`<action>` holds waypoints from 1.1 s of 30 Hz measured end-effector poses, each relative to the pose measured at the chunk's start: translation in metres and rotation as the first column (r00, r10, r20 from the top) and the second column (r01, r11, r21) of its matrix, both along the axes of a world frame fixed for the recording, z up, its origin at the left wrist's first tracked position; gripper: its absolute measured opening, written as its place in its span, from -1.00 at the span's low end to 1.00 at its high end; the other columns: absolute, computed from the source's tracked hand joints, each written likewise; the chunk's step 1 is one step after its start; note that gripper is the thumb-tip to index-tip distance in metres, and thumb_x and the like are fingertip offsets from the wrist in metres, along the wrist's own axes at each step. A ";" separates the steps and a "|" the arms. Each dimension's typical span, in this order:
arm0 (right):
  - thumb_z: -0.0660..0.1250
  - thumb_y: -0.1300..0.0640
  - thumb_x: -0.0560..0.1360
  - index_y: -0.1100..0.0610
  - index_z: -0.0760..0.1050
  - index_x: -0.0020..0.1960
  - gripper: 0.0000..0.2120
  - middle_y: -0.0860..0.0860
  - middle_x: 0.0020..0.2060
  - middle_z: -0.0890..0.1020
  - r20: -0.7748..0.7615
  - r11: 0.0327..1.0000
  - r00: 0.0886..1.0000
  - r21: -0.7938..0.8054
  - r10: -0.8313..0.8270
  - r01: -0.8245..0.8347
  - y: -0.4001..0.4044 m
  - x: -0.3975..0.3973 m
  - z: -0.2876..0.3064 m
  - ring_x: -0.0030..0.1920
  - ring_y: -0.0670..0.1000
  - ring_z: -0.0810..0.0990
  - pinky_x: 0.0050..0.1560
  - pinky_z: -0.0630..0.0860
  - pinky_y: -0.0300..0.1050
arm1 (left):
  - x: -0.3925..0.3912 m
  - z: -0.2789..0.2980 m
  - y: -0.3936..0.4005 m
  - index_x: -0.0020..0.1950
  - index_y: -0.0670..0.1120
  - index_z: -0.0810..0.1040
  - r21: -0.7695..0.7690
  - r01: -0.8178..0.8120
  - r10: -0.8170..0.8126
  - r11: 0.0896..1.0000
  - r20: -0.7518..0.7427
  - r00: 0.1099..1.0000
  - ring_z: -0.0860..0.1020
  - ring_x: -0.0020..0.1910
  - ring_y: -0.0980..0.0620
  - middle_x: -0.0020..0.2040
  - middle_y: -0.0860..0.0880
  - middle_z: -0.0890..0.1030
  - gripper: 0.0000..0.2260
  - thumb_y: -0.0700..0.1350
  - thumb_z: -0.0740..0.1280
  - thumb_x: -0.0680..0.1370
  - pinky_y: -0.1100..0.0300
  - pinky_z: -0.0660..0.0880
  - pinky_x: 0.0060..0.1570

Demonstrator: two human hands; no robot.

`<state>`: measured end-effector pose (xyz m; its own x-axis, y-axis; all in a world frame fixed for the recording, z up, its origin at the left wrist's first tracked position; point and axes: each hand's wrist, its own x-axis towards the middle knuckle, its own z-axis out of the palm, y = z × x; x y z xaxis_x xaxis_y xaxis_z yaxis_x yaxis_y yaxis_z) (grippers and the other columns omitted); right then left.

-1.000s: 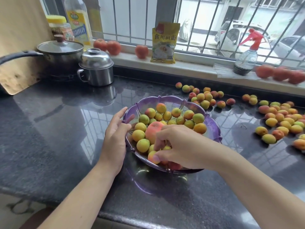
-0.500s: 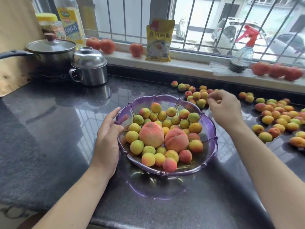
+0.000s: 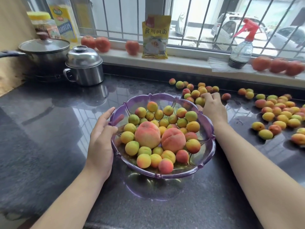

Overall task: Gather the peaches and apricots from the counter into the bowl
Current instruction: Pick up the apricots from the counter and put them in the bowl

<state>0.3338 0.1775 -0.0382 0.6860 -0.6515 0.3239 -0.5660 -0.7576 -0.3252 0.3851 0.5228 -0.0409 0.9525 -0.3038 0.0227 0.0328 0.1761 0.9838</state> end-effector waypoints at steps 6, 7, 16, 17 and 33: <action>0.43 0.10 0.50 0.13 0.46 0.21 -0.68 0.14 0.07 0.59 0.183 0.991 0.983 0.132 -0.016 -0.009 0.000 -0.008 -0.004 0.06 0.19 0.57 0.06 0.55 0.12 | 0.000 0.001 0.001 0.35 0.20 0.58 0.003 0.010 -0.010 1.000 -0.002 1.000 0.63 0.35 0.06 0.26 0.08 0.71 -0.55 -0.05 0.25 0.48 -0.11 0.51 0.44; 0.42 0.12 0.50 0.12 0.48 0.25 -0.65 0.12 0.08 0.60 0.236 0.986 0.972 0.165 -0.012 -0.028 0.001 -0.011 -0.003 0.07 0.16 0.57 0.08 0.54 0.06 | 0.000 0.002 0.001 0.34 0.20 0.58 0.002 0.014 -0.014 1.000 -0.004 1.000 0.63 0.35 0.06 0.27 0.07 0.71 -0.56 -0.04 0.25 0.48 -0.11 0.51 0.44; 0.48 0.23 0.47 0.05 0.51 0.20 -0.66 0.01 0.01 0.62 0.551 0.838 0.827 0.500 -0.114 -0.218 0.012 -0.042 0.028 0.02 -0.03 0.63 0.18 0.60 0.14 | 0.001 0.002 0.000 0.34 0.18 0.58 -0.008 0.014 -0.014 1.000 -0.003 1.000 0.65 0.30 0.13 0.20 0.16 0.73 -0.57 -0.03 0.26 0.48 0.03 0.56 0.36; 0.50 0.20 0.49 0.08 0.51 0.20 -0.67 0.03 0.02 0.63 0.574 0.822 0.816 0.497 -0.071 -0.278 0.021 -0.045 0.044 0.03 0.00 0.65 0.18 0.61 0.10 | 0.001 0.002 -0.001 0.35 0.18 0.58 -0.018 0.012 -0.012 1.000 -0.003 1.000 0.65 0.30 0.13 0.21 0.15 0.73 -0.58 -0.02 0.25 0.49 0.04 0.56 0.35; 0.55 0.13 0.45 -0.02 0.59 0.18 -0.67 -0.23 -0.02 0.61 -0.032 0.487 0.526 0.429 0.850 -0.760 0.191 -0.034 0.096 0.05 -0.21 0.57 0.09 0.53 -0.31 | 0.005 0.002 -0.001 0.33 0.11 0.59 -0.037 -0.019 0.017 0.999 -0.051 0.999 0.69 0.22 0.16 0.17 0.14 0.75 -0.64 -0.23 0.11 0.74 0.20 0.60 0.15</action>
